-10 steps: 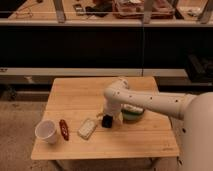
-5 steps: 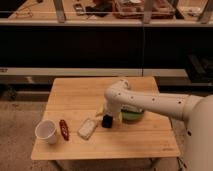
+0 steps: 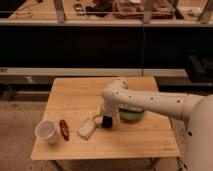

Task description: Place the eraser on the white sponge

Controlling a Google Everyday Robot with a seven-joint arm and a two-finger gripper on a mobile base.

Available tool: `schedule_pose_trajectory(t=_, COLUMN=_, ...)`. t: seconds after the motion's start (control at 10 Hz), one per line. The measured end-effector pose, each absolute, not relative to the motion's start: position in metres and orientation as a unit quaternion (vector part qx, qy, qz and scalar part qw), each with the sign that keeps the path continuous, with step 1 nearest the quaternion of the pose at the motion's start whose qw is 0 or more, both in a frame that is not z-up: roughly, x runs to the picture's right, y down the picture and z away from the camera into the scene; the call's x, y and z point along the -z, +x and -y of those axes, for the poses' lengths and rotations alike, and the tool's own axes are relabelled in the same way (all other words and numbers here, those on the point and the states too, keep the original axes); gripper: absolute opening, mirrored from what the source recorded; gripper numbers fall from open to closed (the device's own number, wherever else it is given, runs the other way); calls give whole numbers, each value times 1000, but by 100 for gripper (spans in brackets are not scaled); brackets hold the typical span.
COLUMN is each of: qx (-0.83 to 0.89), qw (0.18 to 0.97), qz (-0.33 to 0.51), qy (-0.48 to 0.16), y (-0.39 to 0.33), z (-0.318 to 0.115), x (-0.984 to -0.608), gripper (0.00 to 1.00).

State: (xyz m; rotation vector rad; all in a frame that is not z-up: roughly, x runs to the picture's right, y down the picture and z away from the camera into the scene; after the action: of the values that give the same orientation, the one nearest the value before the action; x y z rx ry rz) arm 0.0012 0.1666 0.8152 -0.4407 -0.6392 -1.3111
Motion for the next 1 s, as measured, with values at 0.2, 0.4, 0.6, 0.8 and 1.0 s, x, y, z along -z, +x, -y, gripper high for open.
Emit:
schedule_pose_trajectory(t=0.2, qx=591, qw=719, qz=304, qy=-205, y=-2, z=-170, x=-813, gripper=80)
schedule_pose_trajectory(t=0.4, qx=591, qw=716, qz=305, qy=-210, y=2, z=-168, x=-817, gripper=80)
schedule_pose_trajectory(t=0.6, qx=594, qw=715, qz=301, qy=-212, y=5, z=-166, x=-824, gripper=80)
schedule_pose_trajectory(t=0.8, qx=598, qw=711, qz=302, qy=-213, y=5, z=-165, x=-831, gripper=80)
schedule_pose_trajectory(t=1.0, qx=597, qw=709, qz=309, qy=-212, y=3, z=-172, x=-841, gripper=80)
